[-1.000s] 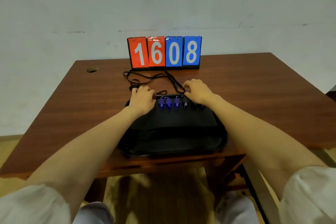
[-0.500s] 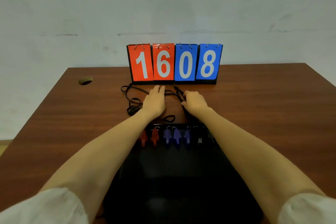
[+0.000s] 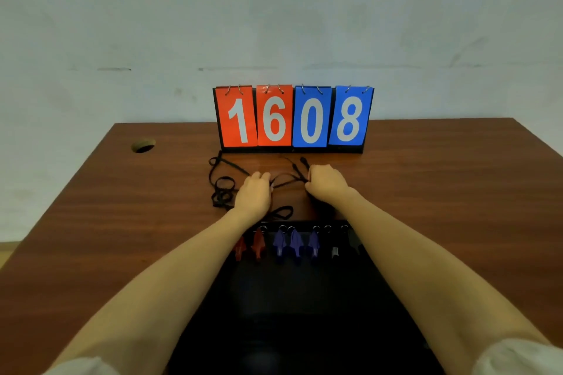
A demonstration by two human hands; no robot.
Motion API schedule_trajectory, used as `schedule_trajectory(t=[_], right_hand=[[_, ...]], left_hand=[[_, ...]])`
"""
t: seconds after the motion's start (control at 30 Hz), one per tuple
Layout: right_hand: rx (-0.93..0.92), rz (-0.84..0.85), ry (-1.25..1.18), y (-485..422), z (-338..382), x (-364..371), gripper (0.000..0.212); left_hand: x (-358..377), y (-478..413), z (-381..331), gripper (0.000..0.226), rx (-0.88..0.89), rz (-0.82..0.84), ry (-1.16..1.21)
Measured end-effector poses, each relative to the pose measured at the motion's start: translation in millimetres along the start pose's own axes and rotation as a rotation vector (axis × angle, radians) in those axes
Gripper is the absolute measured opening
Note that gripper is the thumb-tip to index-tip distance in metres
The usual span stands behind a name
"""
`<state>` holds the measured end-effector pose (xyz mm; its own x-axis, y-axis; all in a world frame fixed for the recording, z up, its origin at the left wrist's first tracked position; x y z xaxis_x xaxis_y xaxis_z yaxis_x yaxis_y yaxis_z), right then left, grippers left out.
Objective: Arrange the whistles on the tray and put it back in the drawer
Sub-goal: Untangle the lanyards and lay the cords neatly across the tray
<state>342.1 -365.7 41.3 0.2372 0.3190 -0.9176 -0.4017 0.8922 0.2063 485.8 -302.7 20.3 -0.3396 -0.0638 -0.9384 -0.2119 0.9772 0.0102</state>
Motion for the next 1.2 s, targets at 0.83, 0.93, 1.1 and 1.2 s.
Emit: schedule_trajectory(t=[0.83,0.93,1.1,1.2], right_hand=[[-0.525,-0.916,-0.013,197.4,89.2,-248.8,0.022],[-0.483,-1.037,-0.076,219.5,85.1,-276.1,0.023],[-0.401,-1.068,-0.112,242.9,69.8,-296.4,0.023],[-0.368,-1.036,-0.19,249.9,59.9,-295.5,0.023]], left_hand=[[-229.8,98.0,-75.4,0.02,0.174,-0.401,0.271],[-261.8,108.1,-66.2,0.019,0.153,-0.471,0.202],[-287.9,128.8,-46.3,0.024,0.139,-0.528,0.199],[-295.4,138.6,-36.7,0.025,0.134,-0.555,0.173]])
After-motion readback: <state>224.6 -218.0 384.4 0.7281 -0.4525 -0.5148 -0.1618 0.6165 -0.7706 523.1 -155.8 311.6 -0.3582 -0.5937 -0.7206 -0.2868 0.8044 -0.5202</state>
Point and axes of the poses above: each hand's wrist, its own y-axis away from the middle knuckle, its own x-axis out of the palm, z = x × y, the point moved 6 cm from there along -y, towards the middle knuckle, and after that the axes turned 1 degree about -y, right-handed, at the moved point
